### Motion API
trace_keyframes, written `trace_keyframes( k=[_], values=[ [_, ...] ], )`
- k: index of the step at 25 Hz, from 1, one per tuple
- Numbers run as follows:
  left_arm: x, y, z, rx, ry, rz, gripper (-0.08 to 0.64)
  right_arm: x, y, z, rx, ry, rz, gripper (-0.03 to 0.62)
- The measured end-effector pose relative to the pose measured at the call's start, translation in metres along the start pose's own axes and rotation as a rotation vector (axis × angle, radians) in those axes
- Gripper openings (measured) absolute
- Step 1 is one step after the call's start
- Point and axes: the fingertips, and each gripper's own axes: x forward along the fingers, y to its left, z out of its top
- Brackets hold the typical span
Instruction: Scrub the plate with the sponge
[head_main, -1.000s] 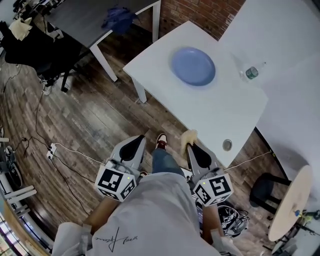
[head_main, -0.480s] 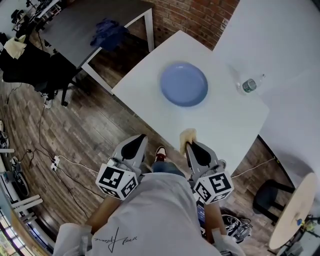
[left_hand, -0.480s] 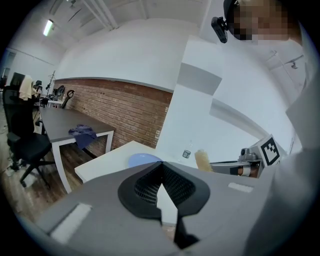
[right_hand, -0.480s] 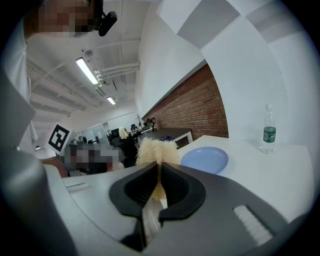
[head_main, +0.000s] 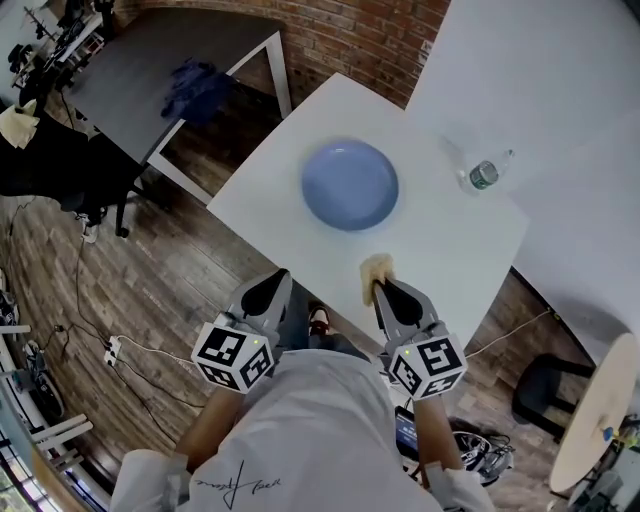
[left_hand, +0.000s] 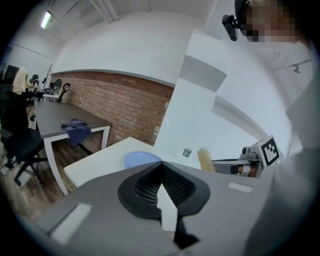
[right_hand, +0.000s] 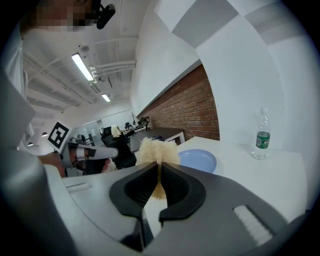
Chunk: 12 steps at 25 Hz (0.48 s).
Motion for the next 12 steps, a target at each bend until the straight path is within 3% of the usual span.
trace_keyframes(
  k=[4,12],
  values=[
    [0.020,0.010,0.000,-0.008,0.022,0.000,0.014,0.013,-0.037,-0.004,0.037,0.052,-0.106,0.025],
    [0.064,0.039,0.008,-0.016,0.061,-0.001,0.014,0.046,-0.079,0.013,0.042,0.081,-0.150,0.025]
  ],
)
